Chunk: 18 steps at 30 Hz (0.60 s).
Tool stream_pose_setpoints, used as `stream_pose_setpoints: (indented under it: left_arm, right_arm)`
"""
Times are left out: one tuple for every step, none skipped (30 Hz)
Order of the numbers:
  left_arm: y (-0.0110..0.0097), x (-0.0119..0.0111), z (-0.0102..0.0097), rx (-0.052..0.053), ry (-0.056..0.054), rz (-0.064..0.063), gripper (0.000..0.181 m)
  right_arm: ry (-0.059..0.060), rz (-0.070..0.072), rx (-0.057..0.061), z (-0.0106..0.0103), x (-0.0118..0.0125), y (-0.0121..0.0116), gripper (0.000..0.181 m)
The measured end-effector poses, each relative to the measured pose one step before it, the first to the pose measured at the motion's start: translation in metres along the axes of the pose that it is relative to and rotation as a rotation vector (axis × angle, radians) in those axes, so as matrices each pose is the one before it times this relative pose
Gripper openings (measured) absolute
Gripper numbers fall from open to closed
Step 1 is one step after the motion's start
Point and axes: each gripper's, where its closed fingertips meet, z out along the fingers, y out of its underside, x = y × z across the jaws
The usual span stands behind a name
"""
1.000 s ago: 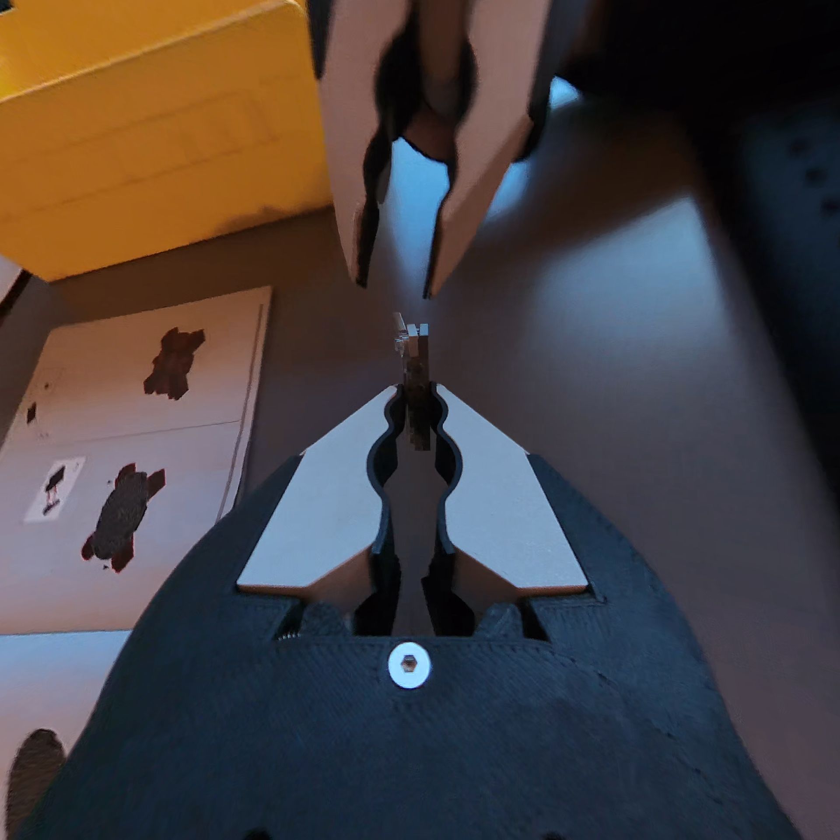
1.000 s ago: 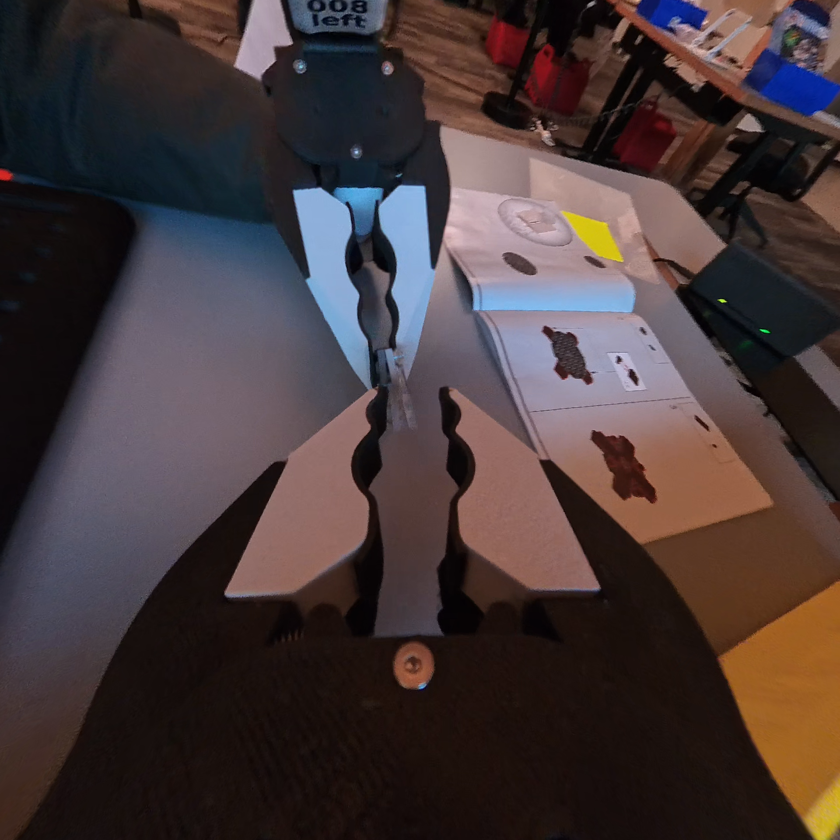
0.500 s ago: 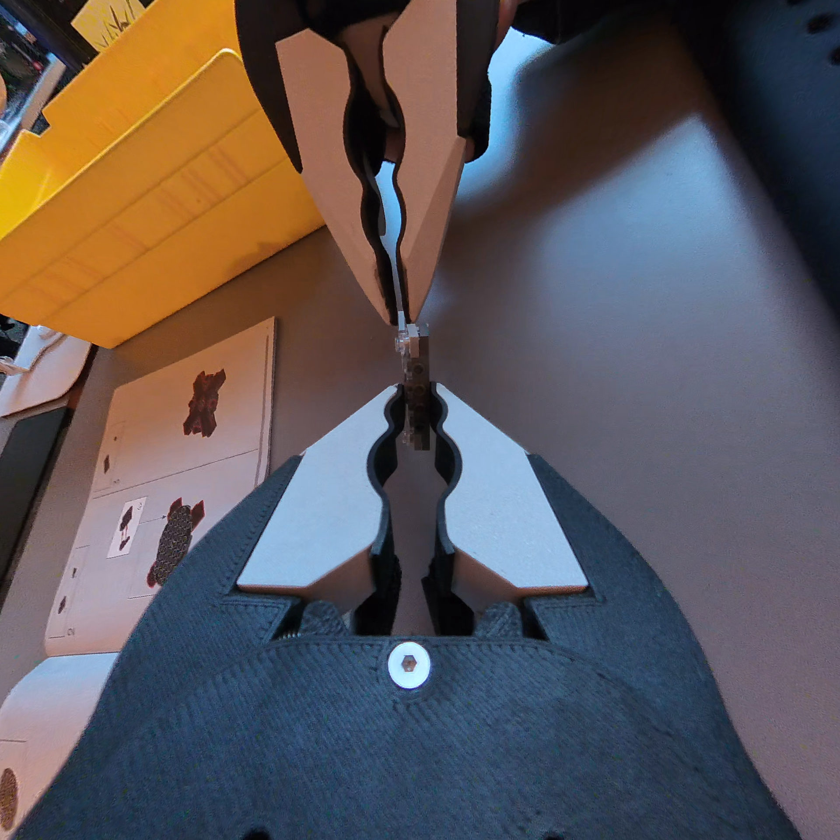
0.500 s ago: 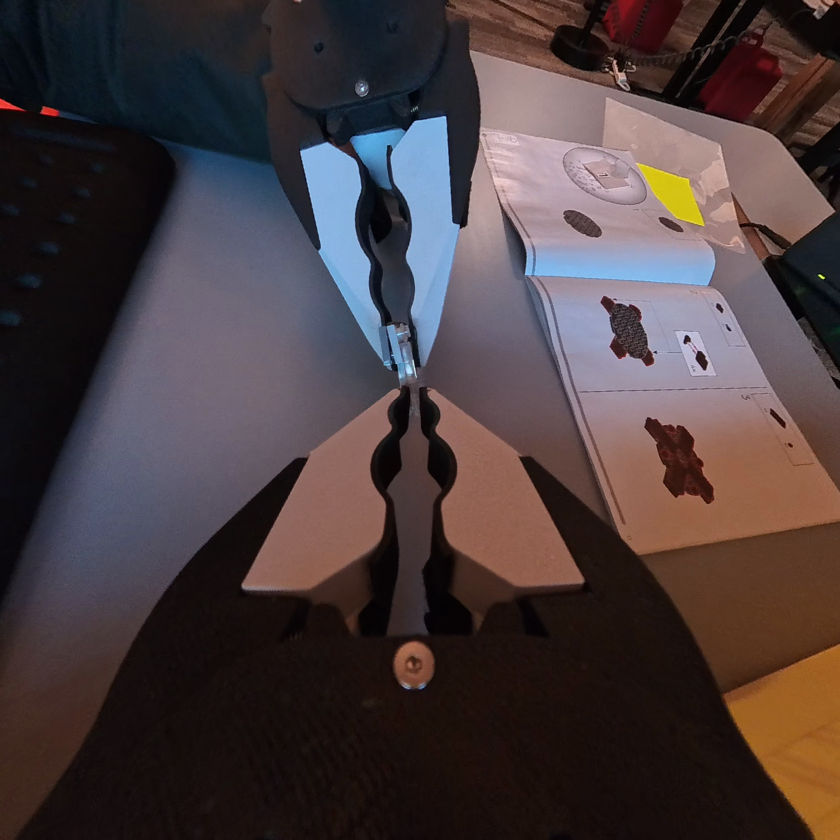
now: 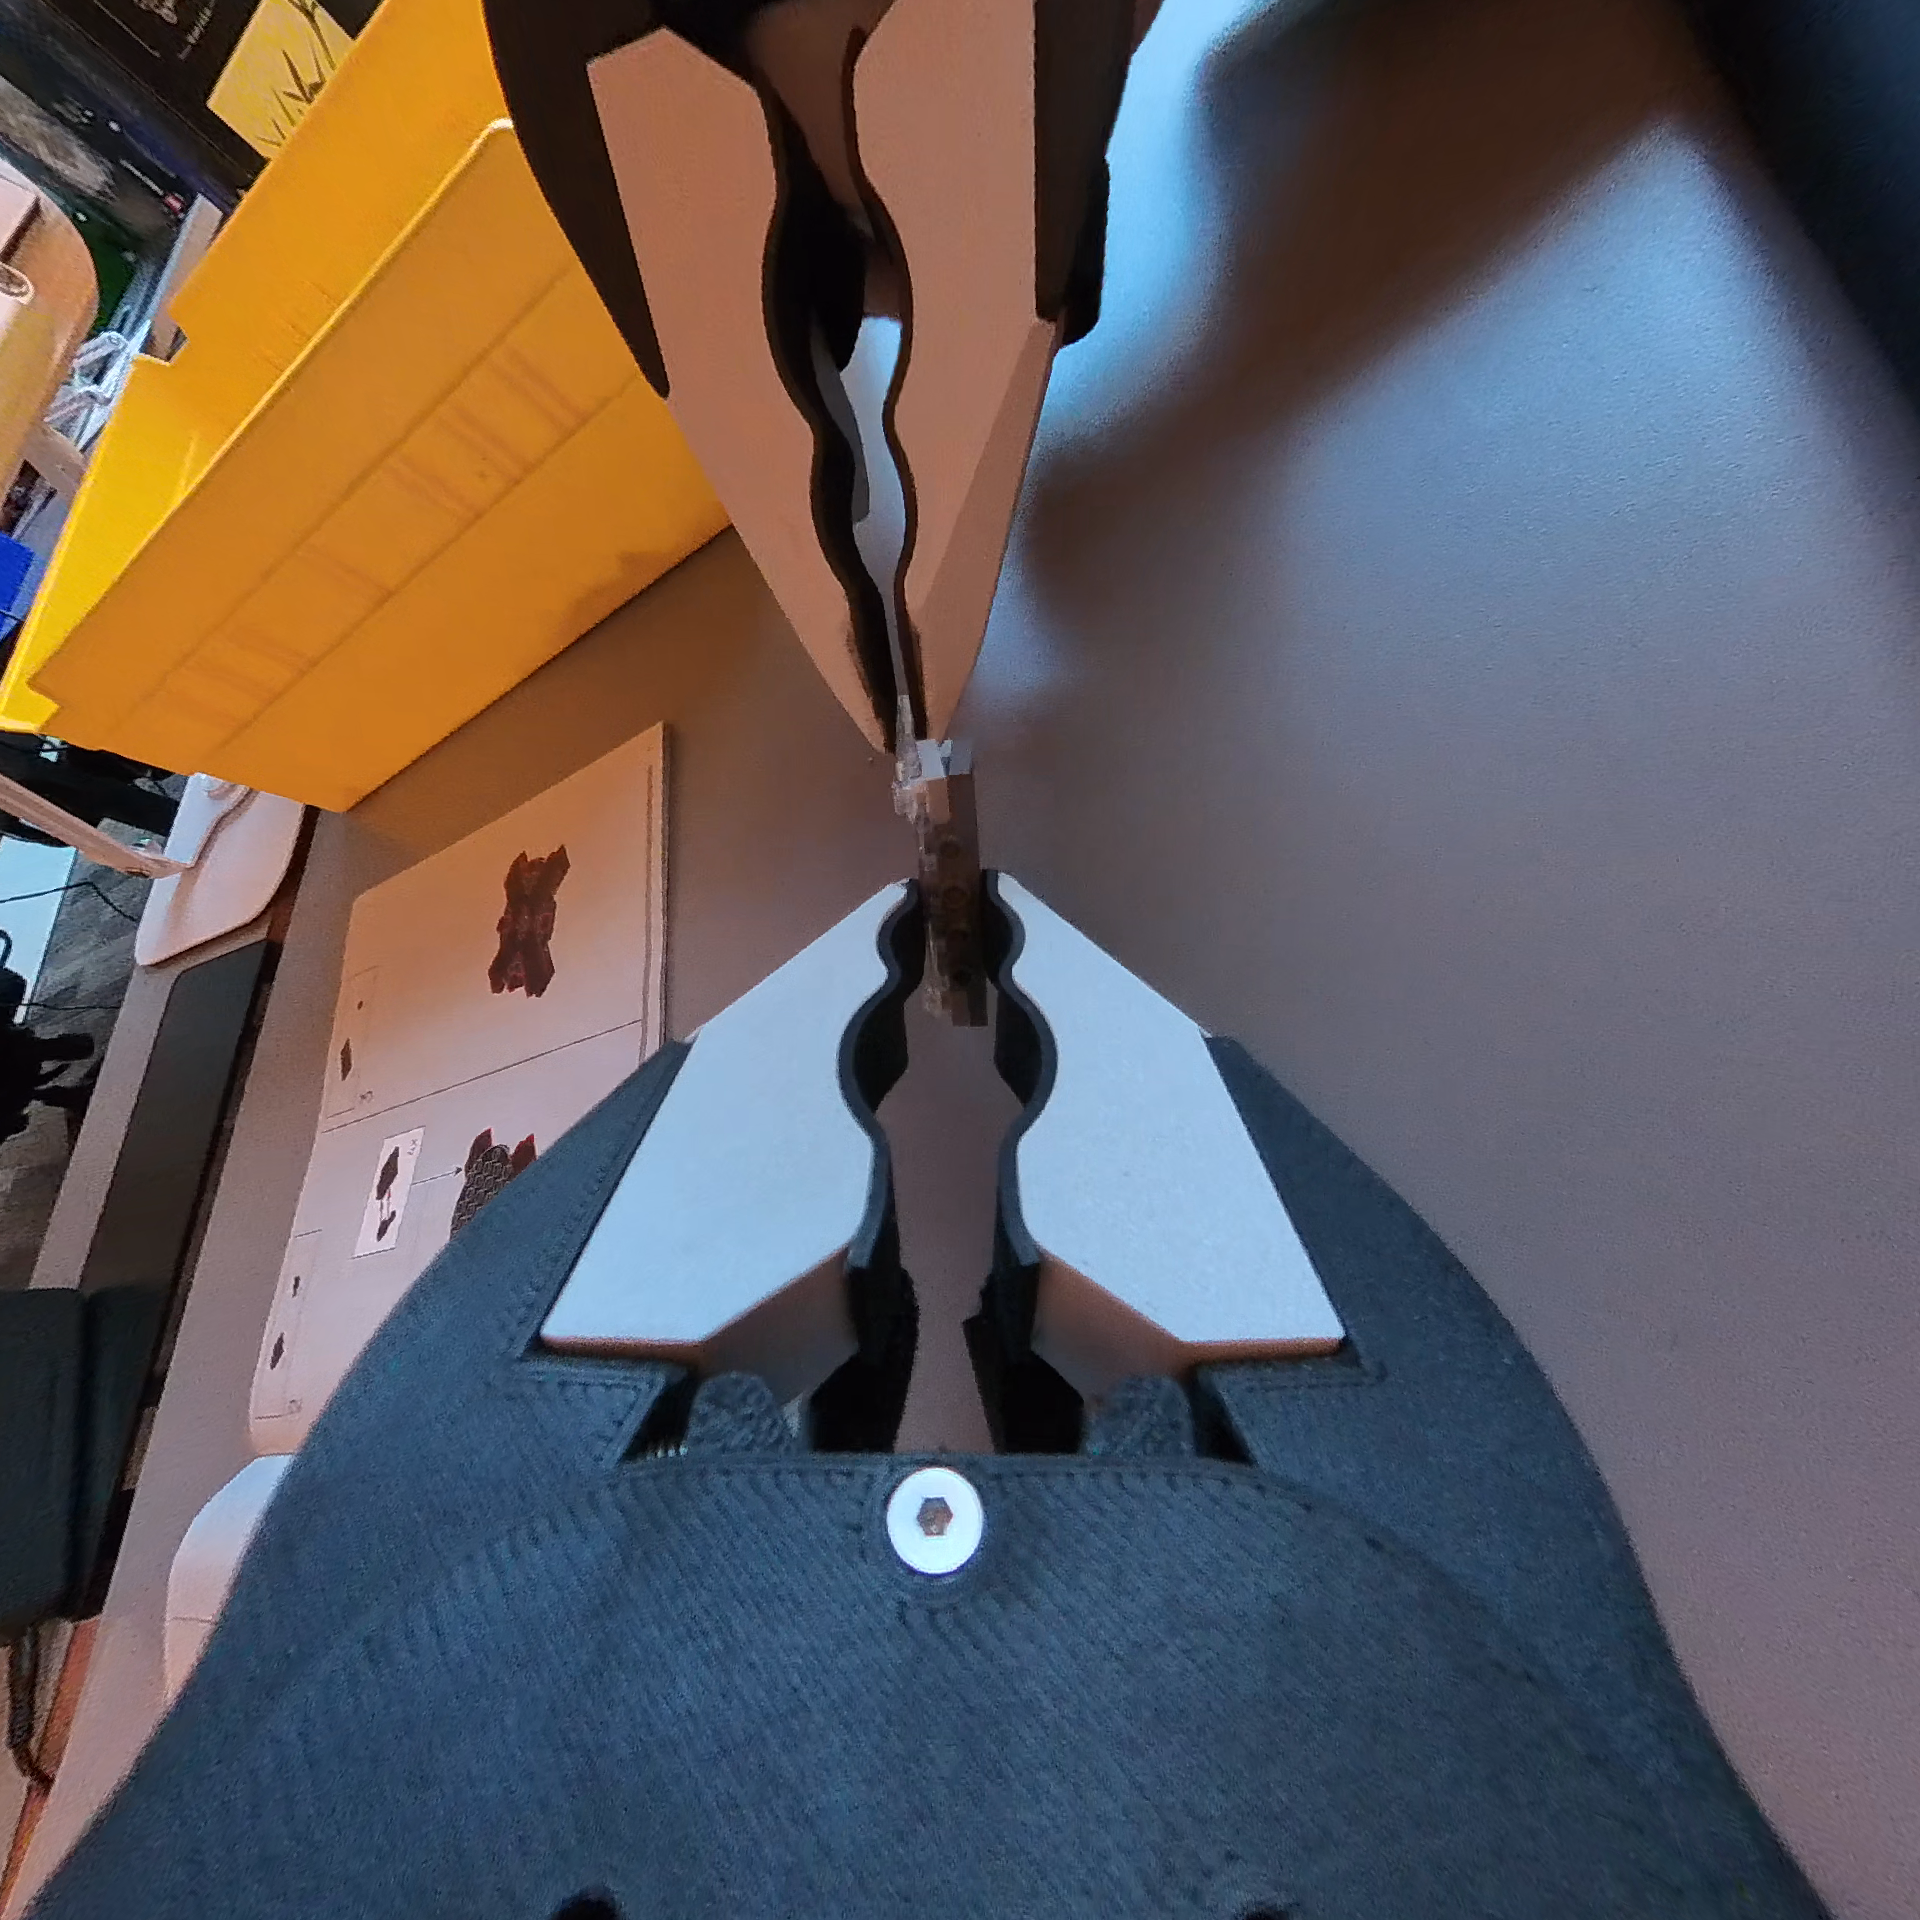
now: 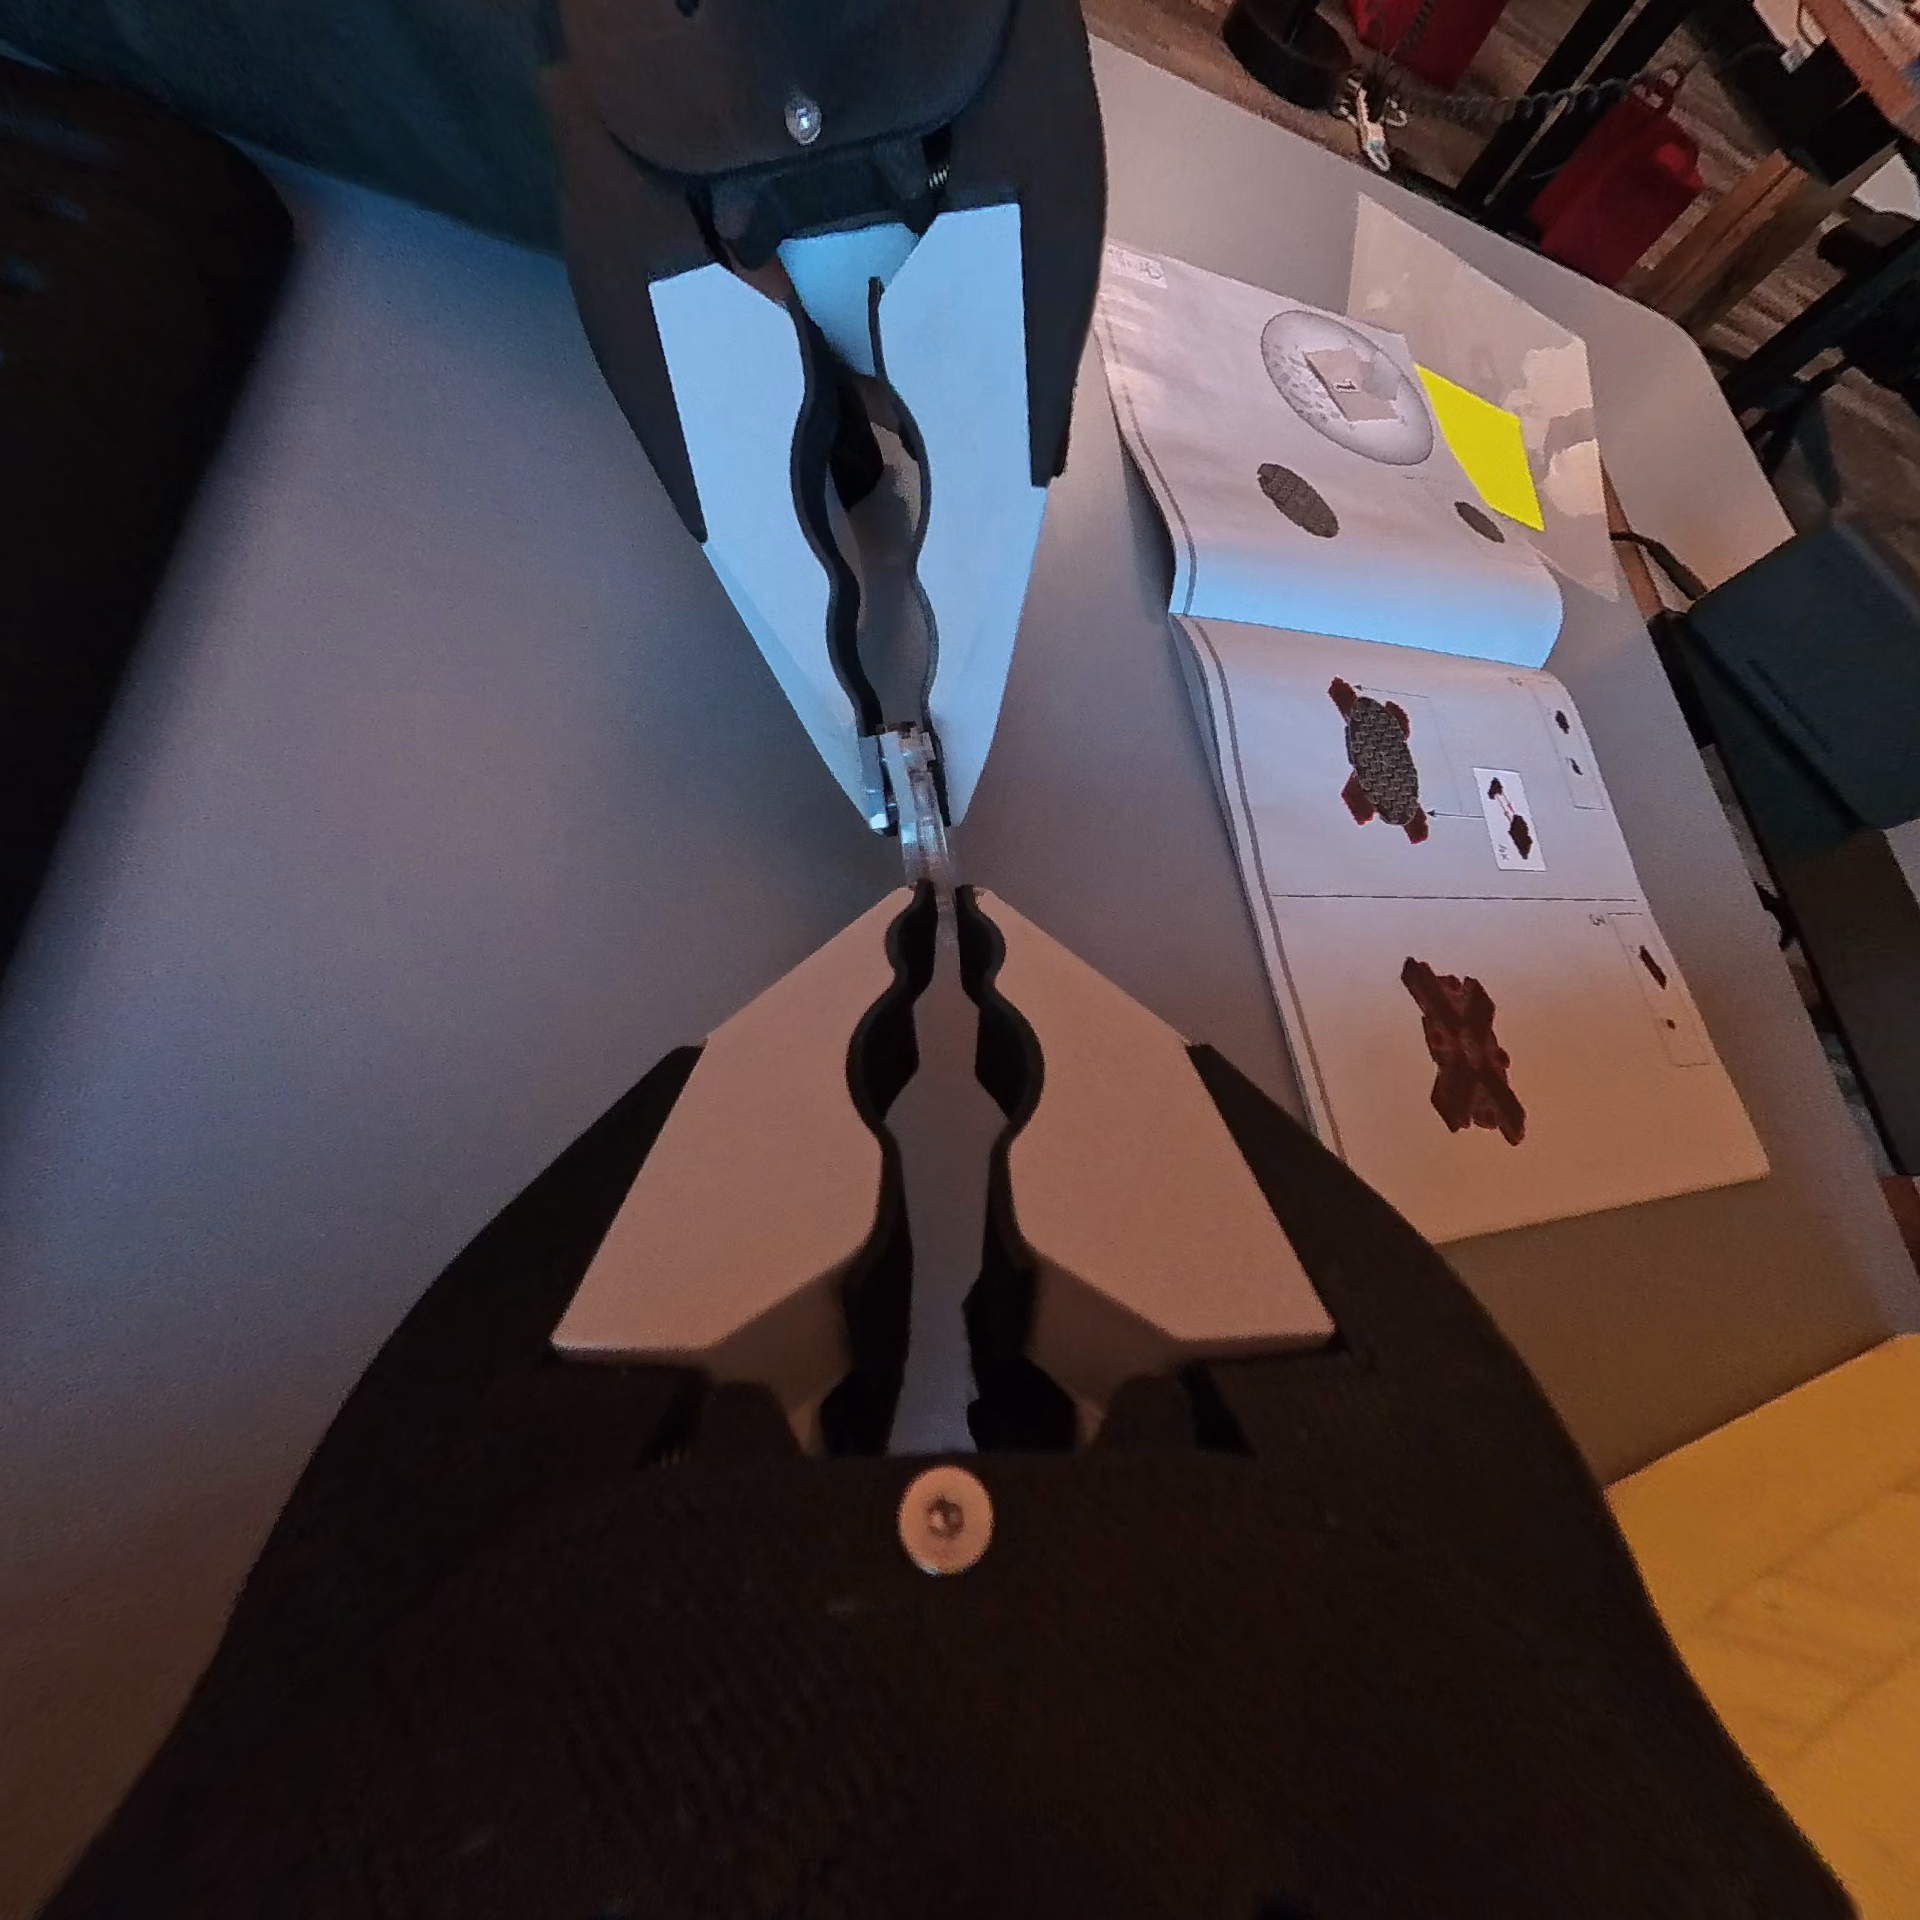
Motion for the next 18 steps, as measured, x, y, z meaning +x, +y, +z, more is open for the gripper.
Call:
stream_pose_setpoints:
  left_arm:
    - [0.00058,-0.00068,0.00035,-0.0045,-0.0019,-0.0005,0.009]
    - [0.00054,-0.00071,0.00013,-0.0054,-0.0029,0.0006,0.009]
    - [0.00073,-0.00038,-0.00006,-0.005,-0.0032,0.0024,0.009]
    - [0.0005,-0.0004,-0.00003,-0.0038,-0.0034,0.0015,0.009]
    - [0.00049,-0.00054,0.00003,-0.0042,-0.0031,-0.0014,0.009]
    - [0.00041,-0.00065,0.0,-0.0058,-0.0024,-0.0053,0.009]
    - [0.00046,-0.00033,0.00009,-0.0071,0.0002,-0.0053,0.009]
    - [0.00037,0.00143,0.00007,-0.0061,0.0108,0.0022,0.009]
    - [0.0,0.00098,0.00013,-0.0018,0.0024,0.0089,0.008]
    - [-0.00021,0.00045,0.00029,-0.0015,-0.0053,0.0128,0.008]
    - [-0.00021,0.00031,0.00039,-0.0022,-0.0047,0.012,0.009]
    - [-0.00027,0.00037,0.00037,-0.0005,-0.0033,0.007,0.009]
    - [-0.00022,0.00022,0.00022,0.0025,-0.0026,0.0021,0.009]
    - [-0.00006,-0.00004,0.00017,0.0052,-0.0026,0.0003,0.009]
    - [0.00022,-0.0002,0.00011,0.0059,-0.0028,-0.0001,0.009]
    - [0.0002,-0.00045,0.00007,0.0047,-0.0035,-0.001,0.009]
    - [0.00057,-0.00071,0.00033,0.0023,-0.0054,-0.0026,0.009]
    - [0.00118,-0.00124,0.00047,0.0007,-0.0091,-0.0021,0.009]
  right_arm:
    - [0.0062,-0.0038,-0.0064,0.00005,0.00061,0.00004,0.002]
    - [0.0035,0.0039,-0.0065,0.00021,0.00056,0.00031,0.002]
    - [-0.0039,0.0171,-0.0047,0.00025,0.00022,0.00015,0.002]
    - [-0.0045,0.0259,0.0033,0.00021,0.00063,-0.00051,0.002]
    - [-0.0092,0.0297,-0.0003,0.00025,0.0004,0.00044,0.002]
    - [-0.0062,0.0282,-0.0006,0.00042,0.00075,0.00042,0.003]
    - [-0.0084,0.0292,-0.0034,0.00048,0.00036,0.00063,0.003]
    - [0.009,0.0339,-0.0048,0.00022,0.00324,0.00093,0.002]
    - [0.0119,0.0292,0.0017,-0.00107,0.0047,0.00033,0.001]
    - [0.0033,0.028,0.0061,-0.00184,0.00377,0.00001,0.001]
    - [0.0036,0.0199,0.0067,-0.00201,0.00347,0.00012,0.001]
    - [0.0085,0.0038,0.0071,-0.00198,0.00306,0.00032,0.001]
    - [0.0032,-0.0126,0.0107,-0.00179,0.00086,-0.00038,0.001]
    - [-0.0063,-0.0189,0.0087,-0.0012,-0.00152,-0.00065,0.002]
    - [0.0066,-0.0128,-0.0019,-0.00085,0.00036,0.00006,0.001]
    - [0.0125,-0.0105,-0.0051,-0.00047,0.00127,0.00013,0.002]
    - [0.012,-0.0164,-0.0009,-0.00049,0.00088,-0.00047,0.002]
    - [0.0186,-0.0292,0.0007,-0.00038,0.00122,-0.00057,0.002]
